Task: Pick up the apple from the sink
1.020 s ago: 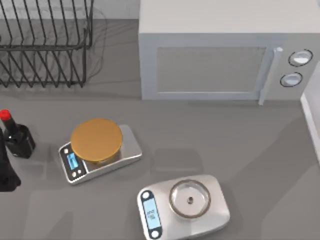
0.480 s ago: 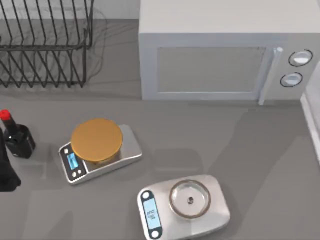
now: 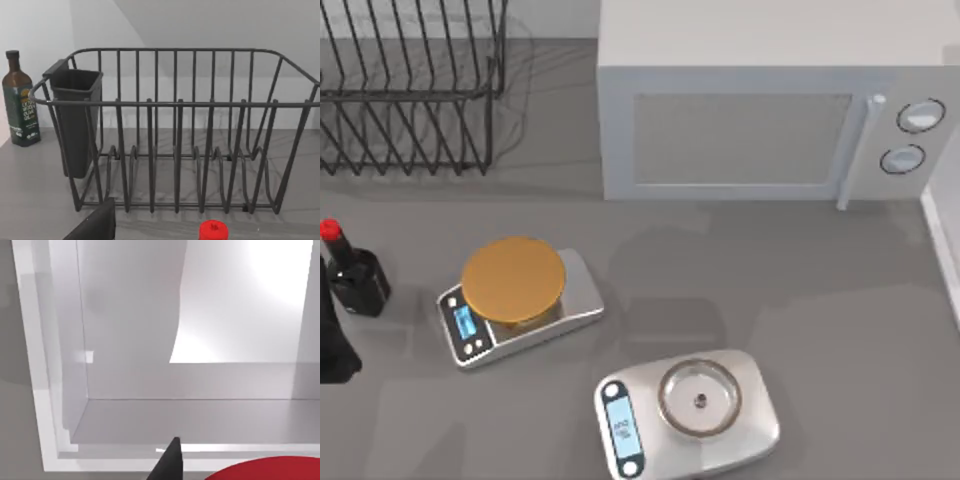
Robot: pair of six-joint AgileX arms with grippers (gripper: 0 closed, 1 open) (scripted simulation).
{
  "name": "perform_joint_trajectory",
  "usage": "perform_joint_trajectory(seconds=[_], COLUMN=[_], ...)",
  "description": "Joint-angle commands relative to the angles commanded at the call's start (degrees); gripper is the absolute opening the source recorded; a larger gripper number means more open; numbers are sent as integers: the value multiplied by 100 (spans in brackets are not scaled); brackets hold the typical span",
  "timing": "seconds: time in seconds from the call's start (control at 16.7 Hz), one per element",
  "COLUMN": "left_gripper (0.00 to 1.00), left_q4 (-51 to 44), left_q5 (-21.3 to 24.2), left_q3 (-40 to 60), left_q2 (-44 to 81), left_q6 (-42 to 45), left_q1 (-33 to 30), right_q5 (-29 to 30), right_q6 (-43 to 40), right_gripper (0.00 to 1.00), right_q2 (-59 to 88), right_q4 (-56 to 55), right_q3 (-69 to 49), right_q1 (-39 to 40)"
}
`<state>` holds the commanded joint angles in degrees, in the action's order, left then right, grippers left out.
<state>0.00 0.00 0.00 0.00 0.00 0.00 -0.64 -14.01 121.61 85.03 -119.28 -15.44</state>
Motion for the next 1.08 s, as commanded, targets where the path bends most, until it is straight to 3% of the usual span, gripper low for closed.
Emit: perform_joint_trajectory(seconds=[0.36, 0.6, 0.84, 1.08], left_gripper=[100, 100, 100, 100], left_q4=[0, 0, 0, 0], left_q5=[0, 0, 0, 0], left_q3=[0, 0, 0, 0], left_q2=[0, 0, 0, 0], left_q6=[0, 0, 0, 0], left_q1=[0, 0, 0, 0], right_q5=[-12, -372, -706, -687], right_q6=[22, 604, 1725, 2955], right_gripper=[0, 0, 0, 0], right_q2=[-53, -300, -561, -720], right_q4=[103, 161, 192, 102], right_q3=[-86, 184, 632, 955], right_q1=[16, 319, 1532, 3090])
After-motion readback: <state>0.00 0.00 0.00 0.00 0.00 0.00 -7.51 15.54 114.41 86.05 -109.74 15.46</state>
